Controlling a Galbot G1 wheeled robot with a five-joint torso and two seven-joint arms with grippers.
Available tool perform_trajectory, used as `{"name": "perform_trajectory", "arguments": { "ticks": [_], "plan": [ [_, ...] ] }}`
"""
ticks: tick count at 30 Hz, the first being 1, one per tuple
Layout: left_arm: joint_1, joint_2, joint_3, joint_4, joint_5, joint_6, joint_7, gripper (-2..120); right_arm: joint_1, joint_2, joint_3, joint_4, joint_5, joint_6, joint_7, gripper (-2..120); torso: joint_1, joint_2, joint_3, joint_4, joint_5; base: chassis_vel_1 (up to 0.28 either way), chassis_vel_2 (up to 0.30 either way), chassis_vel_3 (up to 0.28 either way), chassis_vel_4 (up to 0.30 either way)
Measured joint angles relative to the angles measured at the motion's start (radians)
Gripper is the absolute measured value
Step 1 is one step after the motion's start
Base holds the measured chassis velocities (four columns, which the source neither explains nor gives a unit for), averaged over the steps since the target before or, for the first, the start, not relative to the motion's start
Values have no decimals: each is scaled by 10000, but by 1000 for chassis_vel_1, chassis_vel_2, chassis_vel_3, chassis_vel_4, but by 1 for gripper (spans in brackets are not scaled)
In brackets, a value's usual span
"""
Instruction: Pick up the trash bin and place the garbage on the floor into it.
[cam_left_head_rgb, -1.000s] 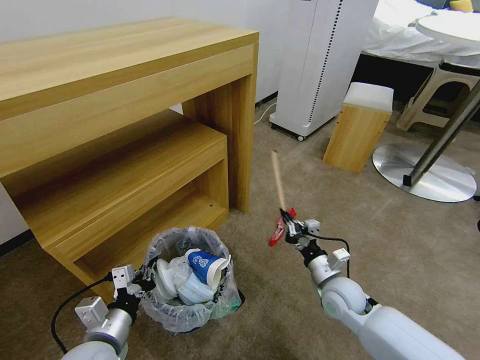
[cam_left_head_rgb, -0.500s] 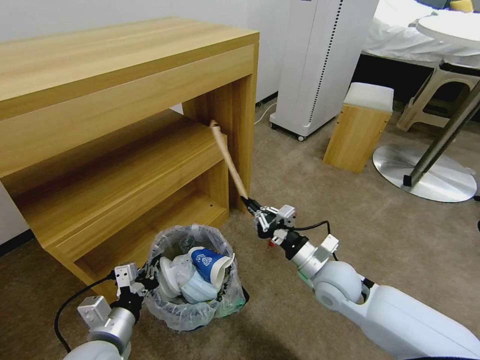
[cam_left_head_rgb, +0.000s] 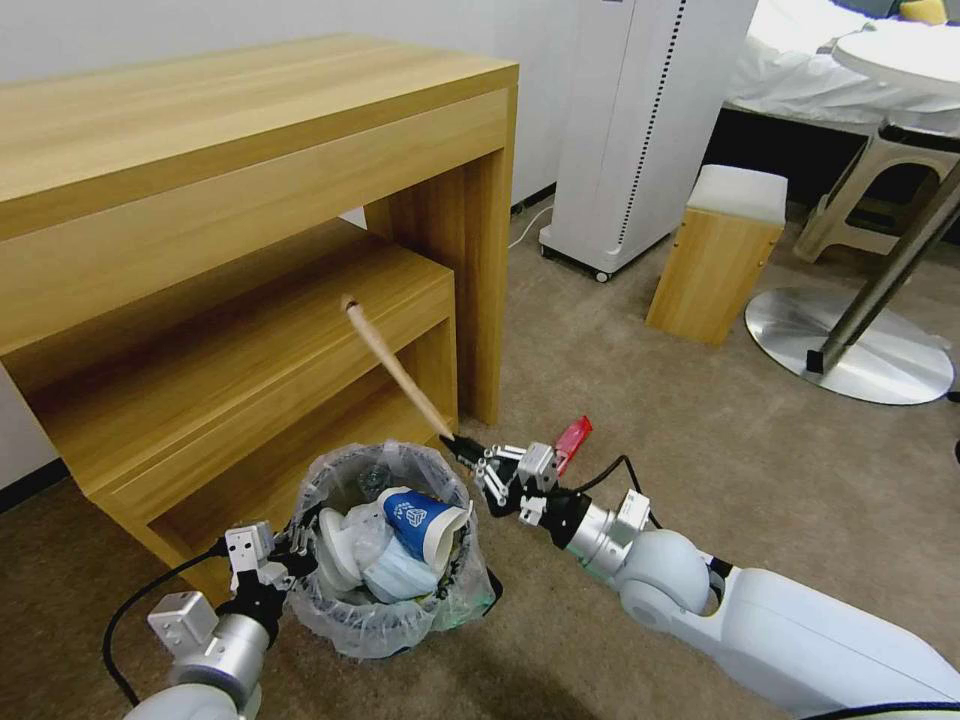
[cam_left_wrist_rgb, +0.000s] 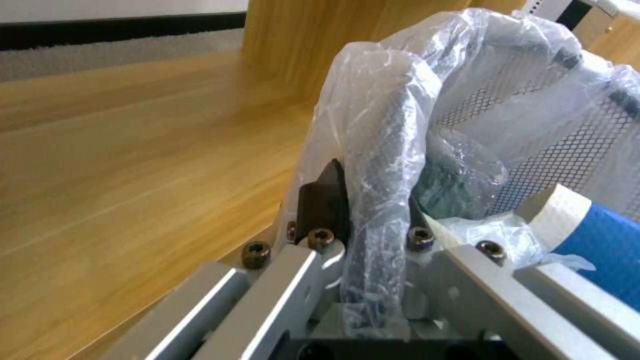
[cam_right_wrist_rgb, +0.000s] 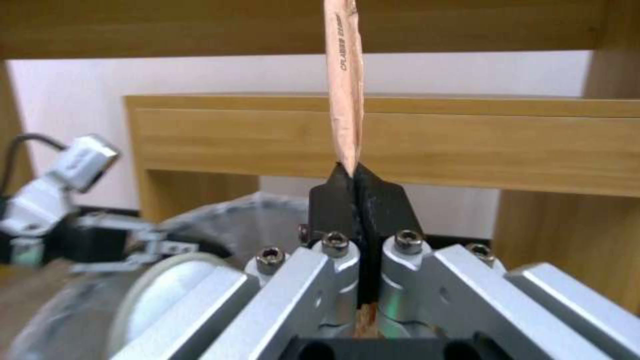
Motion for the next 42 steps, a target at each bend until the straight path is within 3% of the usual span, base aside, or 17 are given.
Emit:
{"name": "perform_trajectory", "arguments": {
  "ticks": [10,42],
  "plan": [
    [-32,-181,43,-62,98,10,-4,2,-42,-47,-287,-1,-179,250,-671,0,0,0,0,0,2,0,0,0,0],
    [16,-48,14,-372,-34,43,-20,2,-504,144,-656,-425,-706,477,-1293,0,0,0,0,0,1,0,0,0,0]
  ]
}}
